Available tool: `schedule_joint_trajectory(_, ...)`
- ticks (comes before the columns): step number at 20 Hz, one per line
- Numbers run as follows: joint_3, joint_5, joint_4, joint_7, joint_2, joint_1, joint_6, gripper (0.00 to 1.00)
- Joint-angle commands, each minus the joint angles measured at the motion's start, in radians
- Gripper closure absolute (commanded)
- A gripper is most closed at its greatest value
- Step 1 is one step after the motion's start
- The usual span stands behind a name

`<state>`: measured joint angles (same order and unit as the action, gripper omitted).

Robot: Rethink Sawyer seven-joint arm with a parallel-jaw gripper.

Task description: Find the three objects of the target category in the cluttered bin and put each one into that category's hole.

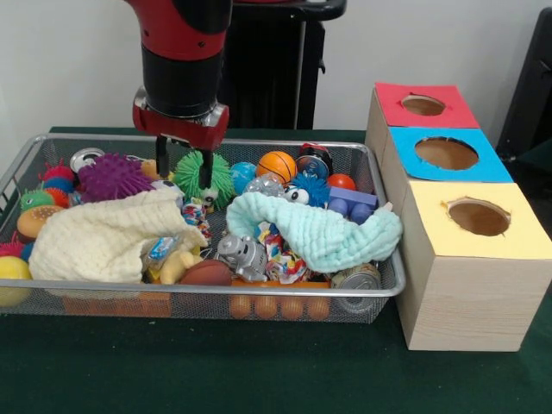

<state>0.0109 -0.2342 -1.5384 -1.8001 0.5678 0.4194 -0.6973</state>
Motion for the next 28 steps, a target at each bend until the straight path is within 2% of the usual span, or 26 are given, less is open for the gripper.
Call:
schedule_joint_trajectory(1,0.102,-0.039,0.140,0.088,-0.109,0.005,-0.099,0.00)
schedule_joint_trajectory(7,0.108,-0.027,0.283,0.097,-0.187,-0.011,-0.172,0.00)
schedule_joint_trajectory(13,0.113,-0.017,0.383,0.089,-0.237,-0.030,-0.229,0.00)
schedule_joint_trajectory(16,0.112,-0.009,0.382,0.073,-0.240,-0.035,-0.229,0.00)
schedule_joint_trajectory(21,0.105,-0.004,0.325,0.038,-0.226,-0.041,-0.172,0.00)
schedule_joint_trajectory(28,0.109,0.001,0.315,0.027,-0.235,-0.036,-0.145,0.00)
